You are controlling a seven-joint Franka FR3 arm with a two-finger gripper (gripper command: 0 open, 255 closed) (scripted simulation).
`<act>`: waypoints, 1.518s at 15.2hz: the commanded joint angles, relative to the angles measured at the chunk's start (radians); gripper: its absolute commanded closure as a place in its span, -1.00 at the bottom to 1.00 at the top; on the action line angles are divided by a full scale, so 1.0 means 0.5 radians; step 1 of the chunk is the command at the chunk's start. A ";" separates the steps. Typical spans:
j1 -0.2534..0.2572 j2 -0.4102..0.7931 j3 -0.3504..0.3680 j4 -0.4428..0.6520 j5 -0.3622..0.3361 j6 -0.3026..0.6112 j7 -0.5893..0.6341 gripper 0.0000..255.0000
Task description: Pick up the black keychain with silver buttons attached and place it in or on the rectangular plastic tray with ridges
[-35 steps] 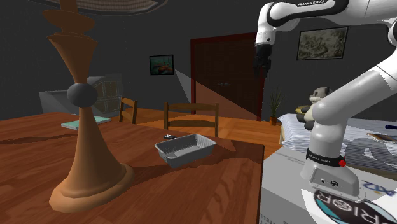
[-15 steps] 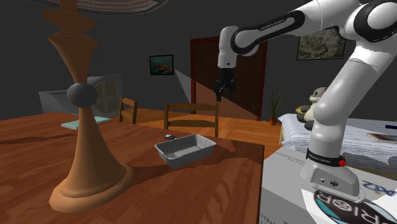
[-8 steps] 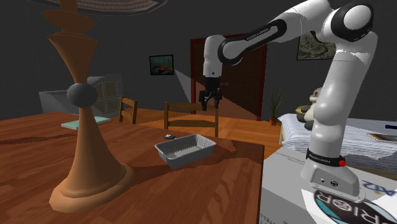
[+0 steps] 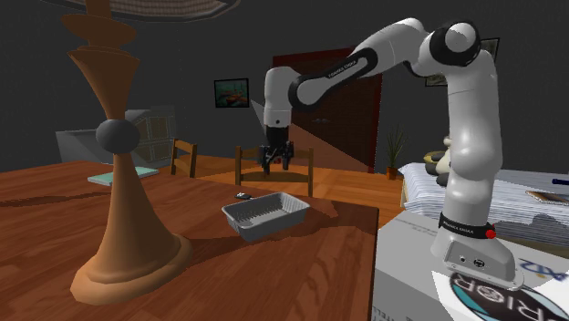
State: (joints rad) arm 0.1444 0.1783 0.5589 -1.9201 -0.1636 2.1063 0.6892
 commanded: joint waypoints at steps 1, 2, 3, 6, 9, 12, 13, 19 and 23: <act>0.071 0.187 0.000 0.155 -0.121 -0.004 0.102 -1.00; 0.110 0.270 -0.008 0.227 -0.170 -0.009 0.140 -1.00; 0.151 0.352 -0.017 0.302 -0.217 -0.016 0.176 -1.00; 0.252 0.540 -0.047 0.488 -0.313 -0.042 0.242 -1.00; 0.259 0.577 -0.063 0.459 -0.337 0.019 0.257 -1.00; 0.267 0.617 -0.078 0.435 -0.364 0.079 0.274 -1.00; 0.271 0.639 -0.087 0.424 -0.379 0.110 0.282 -1.00; 0.271 0.639 -0.087 0.424 -0.379 0.110 0.282 -1.00; 0.271 0.639 -0.087 0.424 -0.378 0.109 0.282 1.00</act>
State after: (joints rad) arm 0.2806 0.4973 0.5162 -1.7070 -0.3526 2.1615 0.8304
